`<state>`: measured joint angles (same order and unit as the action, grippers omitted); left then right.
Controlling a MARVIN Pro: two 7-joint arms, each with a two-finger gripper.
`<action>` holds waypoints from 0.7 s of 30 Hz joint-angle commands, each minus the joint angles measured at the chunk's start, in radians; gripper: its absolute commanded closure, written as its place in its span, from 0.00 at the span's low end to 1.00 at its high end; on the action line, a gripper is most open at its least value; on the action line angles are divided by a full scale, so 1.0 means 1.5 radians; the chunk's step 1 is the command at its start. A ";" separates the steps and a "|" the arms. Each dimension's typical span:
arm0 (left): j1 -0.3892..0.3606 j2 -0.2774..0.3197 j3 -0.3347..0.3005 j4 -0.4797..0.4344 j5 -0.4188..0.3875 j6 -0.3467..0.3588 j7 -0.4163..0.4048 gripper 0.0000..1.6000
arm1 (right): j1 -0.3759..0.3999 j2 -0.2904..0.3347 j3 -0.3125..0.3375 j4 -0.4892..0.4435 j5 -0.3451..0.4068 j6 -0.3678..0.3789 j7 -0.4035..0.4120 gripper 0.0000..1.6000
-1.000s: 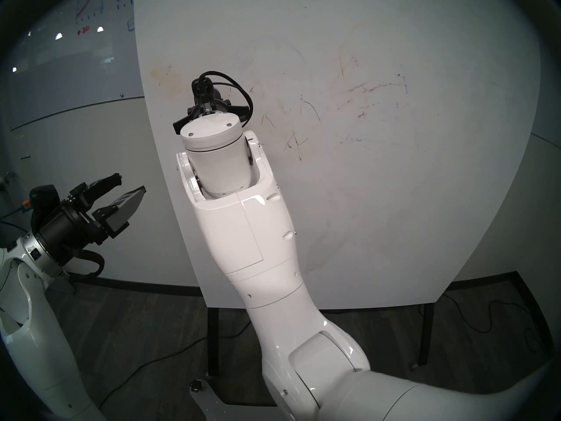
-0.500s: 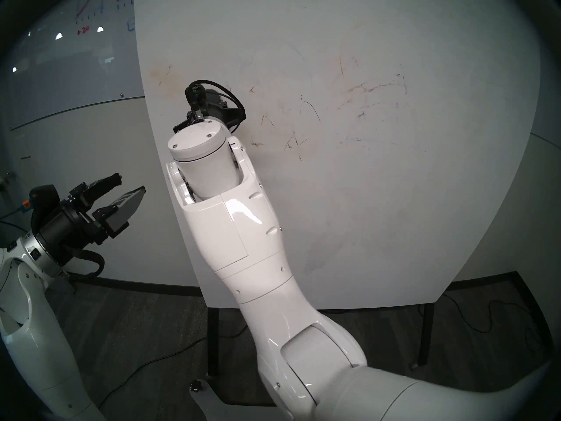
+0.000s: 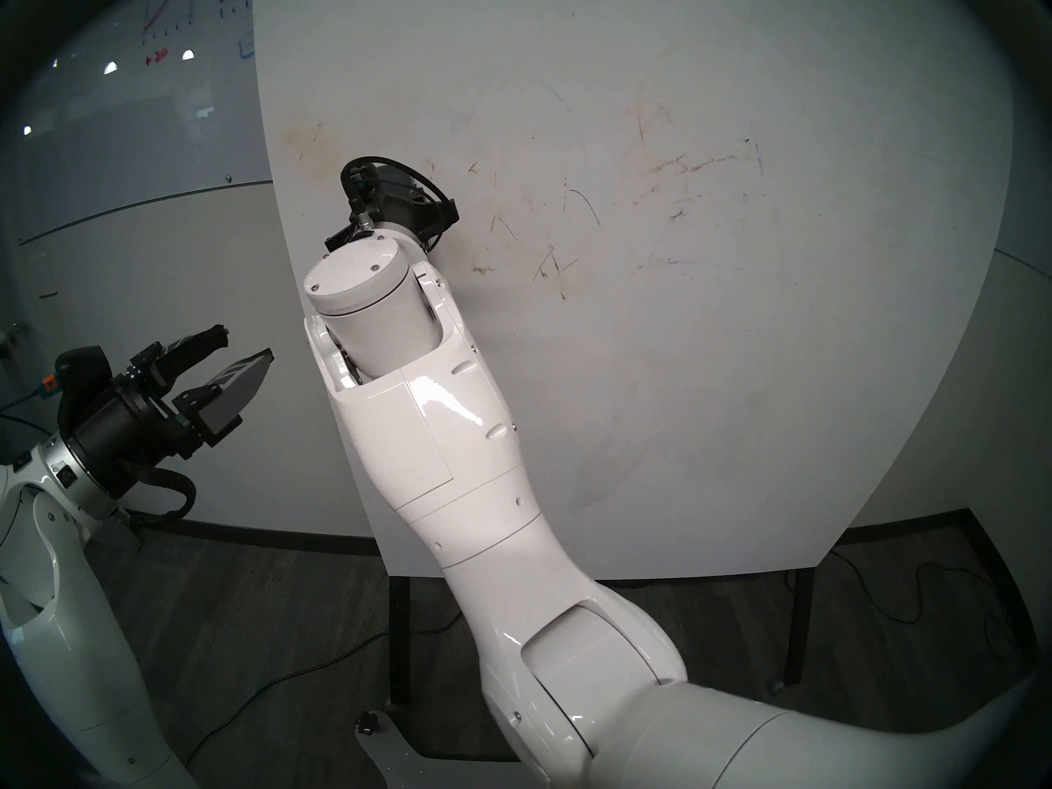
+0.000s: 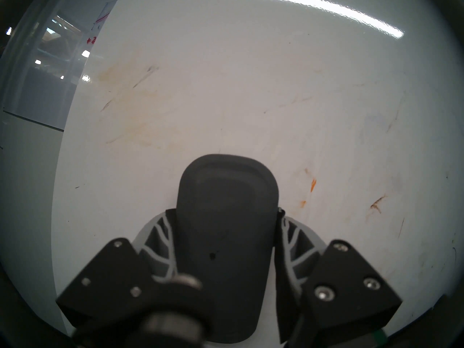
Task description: Erase all marks on the whiteboard with the eraser
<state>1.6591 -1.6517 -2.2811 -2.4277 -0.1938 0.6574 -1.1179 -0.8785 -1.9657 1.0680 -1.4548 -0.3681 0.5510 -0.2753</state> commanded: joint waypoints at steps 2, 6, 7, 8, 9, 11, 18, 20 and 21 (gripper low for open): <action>-0.002 0.001 0.001 -0.011 -0.002 0.000 0.000 0.00 | 0.043 0.018 0.036 -0.009 -0.019 -0.021 -0.029 1.00; -0.002 0.001 0.001 -0.011 -0.002 0.000 0.000 0.00 | 0.048 0.025 0.050 -0.007 -0.022 -0.024 -0.032 1.00; -0.002 0.001 0.001 -0.011 -0.002 0.000 0.000 0.00 | 0.049 0.027 0.052 -0.007 -0.022 -0.025 -0.032 1.00; -0.002 0.001 0.001 -0.011 -0.002 0.000 0.000 0.00 | 0.050 0.028 0.055 -0.006 -0.022 -0.025 -0.032 1.00; -0.002 0.001 0.001 -0.011 -0.002 0.000 0.000 0.00 | 0.052 0.029 0.057 -0.006 -0.023 -0.027 -0.032 1.00; -0.002 0.001 0.001 -0.011 -0.002 0.000 0.000 0.00 | 0.054 0.031 0.062 -0.005 -0.023 -0.028 -0.031 1.00; -0.002 0.001 0.001 -0.011 -0.002 0.000 0.000 0.00 | 0.064 0.040 0.079 -0.002 -0.026 -0.033 -0.030 1.00; -0.002 0.001 0.001 -0.011 -0.002 0.000 0.000 0.00 | 0.067 0.042 0.085 -0.002 -0.026 -0.034 -0.030 1.00; -0.002 0.001 0.001 -0.011 -0.002 0.000 0.000 0.00 | 0.068 0.044 0.088 -0.002 -0.026 -0.035 -0.030 1.00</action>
<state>1.6591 -1.6517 -2.2811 -2.4277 -0.1937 0.6574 -1.1179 -0.8373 -1.9447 1.1109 -1.4635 -0.3901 0.5008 -0.2826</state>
